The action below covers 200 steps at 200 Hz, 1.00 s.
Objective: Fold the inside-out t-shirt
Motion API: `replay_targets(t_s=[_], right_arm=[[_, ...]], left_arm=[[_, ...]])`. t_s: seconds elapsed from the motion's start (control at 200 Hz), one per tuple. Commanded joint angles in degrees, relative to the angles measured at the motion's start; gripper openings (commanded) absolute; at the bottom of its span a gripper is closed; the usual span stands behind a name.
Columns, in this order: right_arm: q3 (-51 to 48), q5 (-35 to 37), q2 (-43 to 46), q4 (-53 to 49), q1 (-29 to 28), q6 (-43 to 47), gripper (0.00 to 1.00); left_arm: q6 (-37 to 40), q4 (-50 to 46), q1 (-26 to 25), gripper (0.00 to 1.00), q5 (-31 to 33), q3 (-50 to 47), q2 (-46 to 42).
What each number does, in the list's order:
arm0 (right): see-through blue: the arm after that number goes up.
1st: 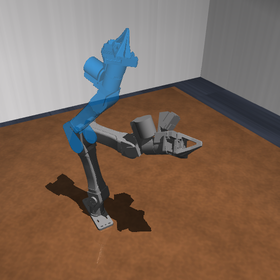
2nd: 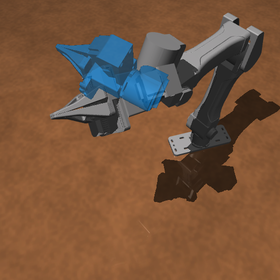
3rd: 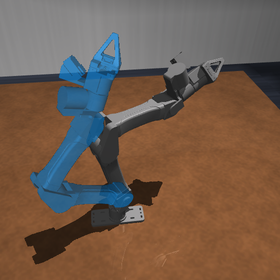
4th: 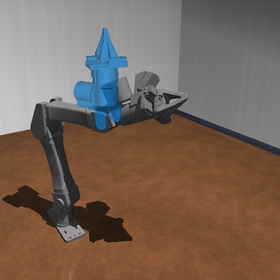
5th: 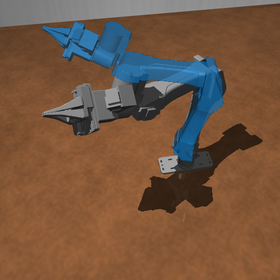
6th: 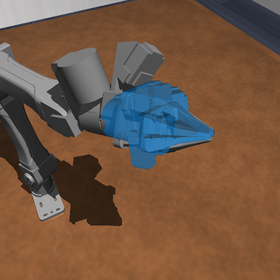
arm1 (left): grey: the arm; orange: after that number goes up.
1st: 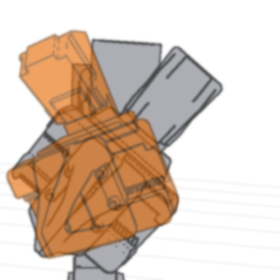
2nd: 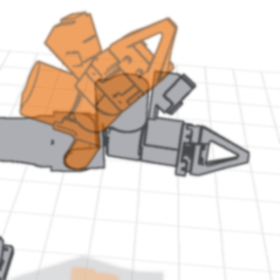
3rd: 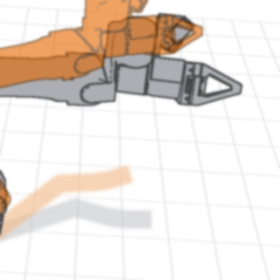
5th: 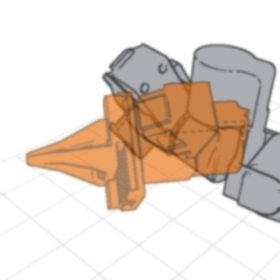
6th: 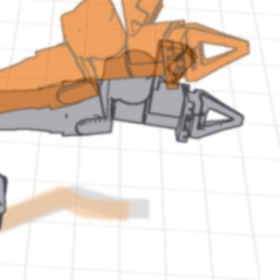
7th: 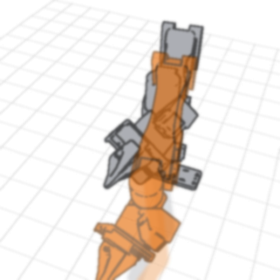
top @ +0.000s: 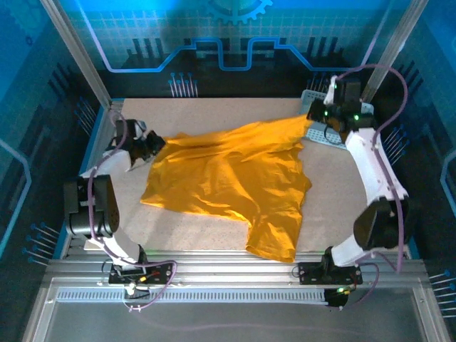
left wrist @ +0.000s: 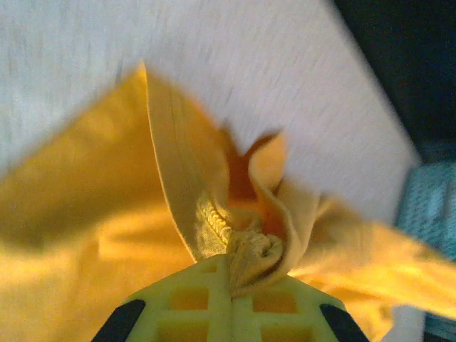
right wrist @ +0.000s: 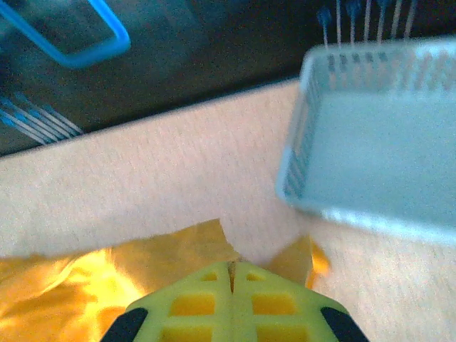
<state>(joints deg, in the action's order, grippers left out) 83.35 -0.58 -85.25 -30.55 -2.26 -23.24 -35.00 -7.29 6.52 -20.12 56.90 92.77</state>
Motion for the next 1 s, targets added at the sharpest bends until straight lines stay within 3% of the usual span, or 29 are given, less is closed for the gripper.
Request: replay_targets(t_s=[0.0, 0.09, 0.24, 0.28, 0.44, 0.525, 0.605, 0.685, 0.915, 0.995], right_arm=[[-11.04, 5.93, 10.07, -4.52, -0.37, -4.27, 0.00], [-21.32, 9.68, 18.20, -7.14, 0.25, -7.10, 0.00], [-32.54, 12.43, 27.24, -11.43, 2.94, -9.73, 0.00], [-35.30, 12.50, 28.14, -11.55, 3.78, -9.67, 0.00], [-37.17, 11.55, 27.54, -10.67, 5.73, -9.19, 0.00], [-36.33, 9.17, 26.86, -9.20, 5.78, -8.84, 0.00], [-35.49, 9.40, 26.63, -8.93, 5.65, -8.60, 0.00], [-34.60, 12.15, 26.39, -10.04, 5.86, -8.63, 0.00], [-35.26, 13.33, 27.11, -10.06, 7.36, -7.65, 0.00], [-35.45, 13.58, 27.41, -9.97, 7.71, -7.48, 0.00]], left_arm=[[-0.15, -12.79, -4.94, 0.00, 9.25, -8.89, -8.53], [-2.61, -15.04, -6.10, 0.00, 12.41, -17.72, -14.82], [-5.02, -16.62, -6.61, 0.23, 13.62, -27.26, -23.50], [-5.65, -18.12, -6.56, 0.32, 15.30, -27.79, -25.17], [-4.72, -21.19, -6.89, 0.44, 20.00, -24.48, -29.74], [-1.90, -22.89, -11.02, 0.50, 24.52, -19.14, -29.10], [1.25, -23.25, -16.69, 0.57, 28.68, -12.66, -24.94], [3.55, -23.46, -19.20, 0.61, 29.53, -5.48, -16.98], [7.44, -27.31, -22.96, 0.72, 33.54, 16.83, 10.30], [6.75, -29.81, -22.77, 0.72, 38.37, 22.86, 16.61]])
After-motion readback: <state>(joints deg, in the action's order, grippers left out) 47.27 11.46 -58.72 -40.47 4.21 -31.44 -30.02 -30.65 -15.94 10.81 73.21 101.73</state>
